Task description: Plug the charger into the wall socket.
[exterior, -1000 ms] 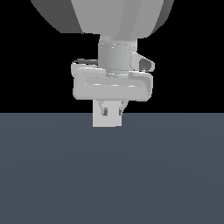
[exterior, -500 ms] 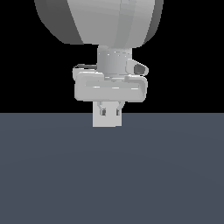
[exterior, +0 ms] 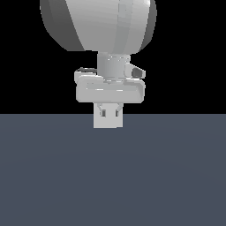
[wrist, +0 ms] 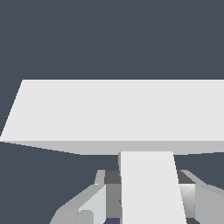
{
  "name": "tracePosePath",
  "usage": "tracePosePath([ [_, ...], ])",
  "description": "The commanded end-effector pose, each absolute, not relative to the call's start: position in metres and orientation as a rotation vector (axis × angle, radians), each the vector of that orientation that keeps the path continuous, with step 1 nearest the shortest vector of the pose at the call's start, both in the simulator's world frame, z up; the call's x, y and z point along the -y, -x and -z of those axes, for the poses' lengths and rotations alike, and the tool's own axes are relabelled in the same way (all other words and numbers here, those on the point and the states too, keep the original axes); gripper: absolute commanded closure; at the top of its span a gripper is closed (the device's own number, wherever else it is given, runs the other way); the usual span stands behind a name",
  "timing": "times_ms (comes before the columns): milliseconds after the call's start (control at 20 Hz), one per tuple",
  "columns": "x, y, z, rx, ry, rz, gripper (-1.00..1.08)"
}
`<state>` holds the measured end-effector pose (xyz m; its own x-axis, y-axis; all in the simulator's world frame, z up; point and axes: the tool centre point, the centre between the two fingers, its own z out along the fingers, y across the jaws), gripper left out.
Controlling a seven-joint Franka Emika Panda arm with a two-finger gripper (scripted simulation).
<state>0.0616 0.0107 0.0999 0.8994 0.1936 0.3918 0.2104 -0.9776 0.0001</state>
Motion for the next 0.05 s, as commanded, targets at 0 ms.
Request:
tracePosePath([
  [0,-0.0107,-0.0624,-0.1,0.321,3.02,0.617,1.08],
])
